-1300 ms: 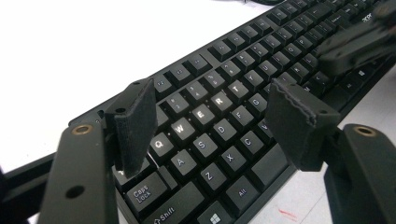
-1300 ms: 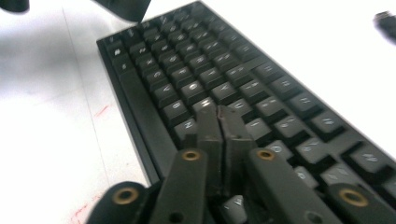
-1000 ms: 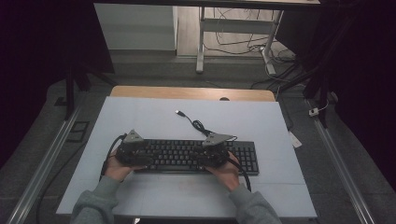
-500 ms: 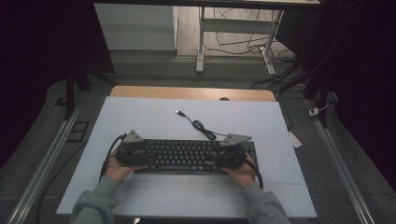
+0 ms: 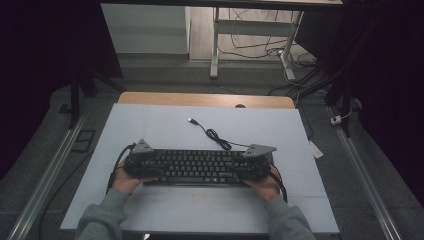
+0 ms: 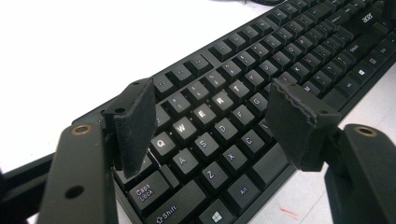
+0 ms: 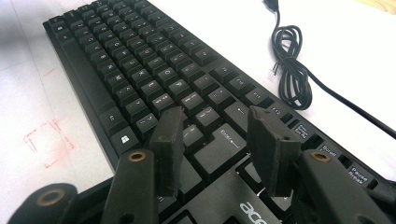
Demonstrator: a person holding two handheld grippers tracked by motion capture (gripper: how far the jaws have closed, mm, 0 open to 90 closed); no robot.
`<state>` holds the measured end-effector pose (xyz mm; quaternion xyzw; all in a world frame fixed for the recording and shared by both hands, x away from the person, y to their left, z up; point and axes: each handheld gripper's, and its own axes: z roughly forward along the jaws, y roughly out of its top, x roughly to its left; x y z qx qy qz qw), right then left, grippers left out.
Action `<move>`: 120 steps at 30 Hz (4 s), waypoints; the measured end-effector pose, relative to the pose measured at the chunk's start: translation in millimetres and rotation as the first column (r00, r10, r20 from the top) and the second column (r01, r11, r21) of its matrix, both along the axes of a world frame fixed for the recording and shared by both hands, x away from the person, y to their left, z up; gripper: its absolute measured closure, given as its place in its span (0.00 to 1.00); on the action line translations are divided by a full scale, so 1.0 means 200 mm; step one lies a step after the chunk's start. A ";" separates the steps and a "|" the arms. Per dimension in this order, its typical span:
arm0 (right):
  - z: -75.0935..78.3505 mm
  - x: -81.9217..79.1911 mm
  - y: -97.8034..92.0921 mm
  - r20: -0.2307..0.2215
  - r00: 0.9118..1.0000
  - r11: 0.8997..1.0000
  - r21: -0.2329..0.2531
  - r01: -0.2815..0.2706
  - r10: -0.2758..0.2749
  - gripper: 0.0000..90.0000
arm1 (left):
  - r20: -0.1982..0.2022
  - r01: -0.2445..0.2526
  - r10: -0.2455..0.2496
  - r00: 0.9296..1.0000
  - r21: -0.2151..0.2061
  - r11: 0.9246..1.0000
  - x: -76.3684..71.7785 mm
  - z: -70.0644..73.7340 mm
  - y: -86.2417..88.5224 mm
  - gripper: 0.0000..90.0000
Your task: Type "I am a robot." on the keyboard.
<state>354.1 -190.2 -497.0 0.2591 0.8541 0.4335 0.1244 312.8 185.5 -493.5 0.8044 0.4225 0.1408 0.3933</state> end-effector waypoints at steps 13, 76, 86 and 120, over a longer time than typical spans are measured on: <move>0.00 0.00 0.00 -0.003 1.000 1.000 -0.008 -0.006 0.006 0.62 | -0.005 0.005 -0.005 1.000 0.006 1.000 0.00 0.00 -0.01 0.37; -0.02 0.00 0.03 -0.005 1.000 0.999 -0.049 -0.014 0.014 0.59 | -0.080 0.263 -0.254 0.964 0.136 0.955 -0.05 -0.11 -0.31 0.99; -0.02 0.00 0.03 -0.005 1.000 0.999 -0.047 -0.017 0.016 0.59 | -0.079 0.266 -0.257 0.963 0.146 0.953 -0.05 -0.12 -0.32 0.99; 0.00 0.00 0.01 0.012 1.000 1.000 -0.013 -0.004 0.004 0.56 | -0.019 -0.006 0.006 1.000 -0.032 0.999 -0.01 0.02 0.00 0.41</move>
